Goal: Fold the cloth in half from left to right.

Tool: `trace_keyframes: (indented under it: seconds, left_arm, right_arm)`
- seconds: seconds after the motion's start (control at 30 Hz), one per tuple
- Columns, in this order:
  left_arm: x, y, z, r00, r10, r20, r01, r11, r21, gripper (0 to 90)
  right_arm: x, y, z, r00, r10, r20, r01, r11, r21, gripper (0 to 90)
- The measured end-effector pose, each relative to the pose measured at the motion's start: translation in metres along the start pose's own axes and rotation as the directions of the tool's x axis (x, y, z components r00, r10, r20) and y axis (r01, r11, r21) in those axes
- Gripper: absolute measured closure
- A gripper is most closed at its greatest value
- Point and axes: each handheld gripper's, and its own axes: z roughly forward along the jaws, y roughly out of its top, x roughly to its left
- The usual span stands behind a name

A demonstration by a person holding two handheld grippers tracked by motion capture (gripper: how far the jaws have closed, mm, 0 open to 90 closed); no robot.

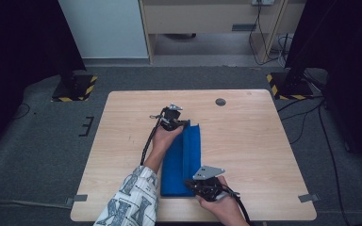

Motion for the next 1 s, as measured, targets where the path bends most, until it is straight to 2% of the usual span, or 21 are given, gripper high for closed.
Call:
trace_keyframes:
  seconds: [0.17, 0.33, 0.43, 0.53, 0.6, 0.67, 0.73, 0.77, 0.87, 0.9, 0.93, 1.0]
  left_arm:
    - [-0.002, -0.001, 0.003, 0.9999, 0.008, 0.009, -0.008, 1.0000, 0.000, 86.9]
    - [-0.004, -0.001, 0.005, 0.9998, 0.018, -0.001, -0.018, 0.9998, 0.014, 86.7]
    - [-0.005, -0.002, 0.006, 0.9997, 0.026, -0.002, -0.026, 0.9995, 0.020, 86.5]
    - [-0.006, -0.002, 0.007, 0.9998, 0.015, 0.010, -0.015, 0.9998, 0.009, 86.6]
    - [-0.008, -0.002, 0.007, 0.9997, 0.023, 0.006, -0.023, 0.9997, 0.007, 86.5]
    - [-0.009, -0.002, 0.007, 0.9997, 0.026, 0.000, -0.026, 0.9996, 0.012, 84.6]
    - [-0.011, -0.002, 0.007, 0.9997, 0.018, -0.018, -0.018, 0.9998, 0.004, 73.1]
    - [-0.011, -0.002, 0.007, 0.9998, 0.020, -0.010, -0.020, 0.9998, -0.002, 65.2]
    - [-0.013, -0.001, 0.003, 0.9990, 0.043, -0.013, -0.043, 0.9987, -0.025, 58.4]
    - [-0.013, -0.001, 0.002, 0.9992, 0.038, -0.006, -0.039, 0.9987, -0.032, 51.9]
    - [-0.013, 0.000, 0.000, 0.9996, 0.029, 0.004, -0.029, 0.9987, -0.041, 47.6]
    - [-0.014, 0.001, -0.003, 0.9993, 0.035, 0.007, -0.035, 0.9978, -0.056, 44.3]
  right_arm:
    - [-0.001, -0.001, -0.002, 1.0000, -0.004, -0.007, 0.004, 1.000, -0.003, 86.8]
    - [-0.002, -0.002, -0.003, 1.0000, -0.005, -0.002, 0.005, 1.000, 0.009, 86.1]
    - [-0.002, -0.002, -0.004, 0.9998, -0.008, -0.017, 0.008, 1.000, -0.004, 85.9]
    - [-0.002, -0.002, -0.004, 0.9997, -0.004, -0.024, 0.004, 1.000, -0.007, 85.8]
    - [-0.003, -0.003, -0.005, 0.9997, -0.002, -0.026, 0.002, 1.000, -0.005, 84.7]
    - [-0.004, -0.003, -0.005, 0.9998, 0.000, -0.021, 0.000, 1.000, 0.003, 78.5]
    - [-0.006, -0.003, -0.005, 0.9999, -0.001, -0.011, 0.001, 1.000, 0.016, 67.1]
    - [-0.008, -0.003, -0.006, 1.0000, 0.006, 0.000, -0.006, 1.000, 0.025, 58.0]
    - [-0.012, -0.006, -0.007, 0.9996, 0.008, 0.025, -0.009, 0.999, 0.036, 47.3]
    - [-0.015, -0.007, -0.008, 0.9987, 0.013, 0.050, -0.015, 0.999, 0.039, 41.6]
    - [-0.016, -0.008, -0.009, 0.9984, 0.018, 0.054, -0.020, 0.999, 0.042, 38.1]
    - [-0.019, -0.008, -0.010, 0.9977, 0.031, 0.060, -0.034, 0.999, 0.040, 32.1]
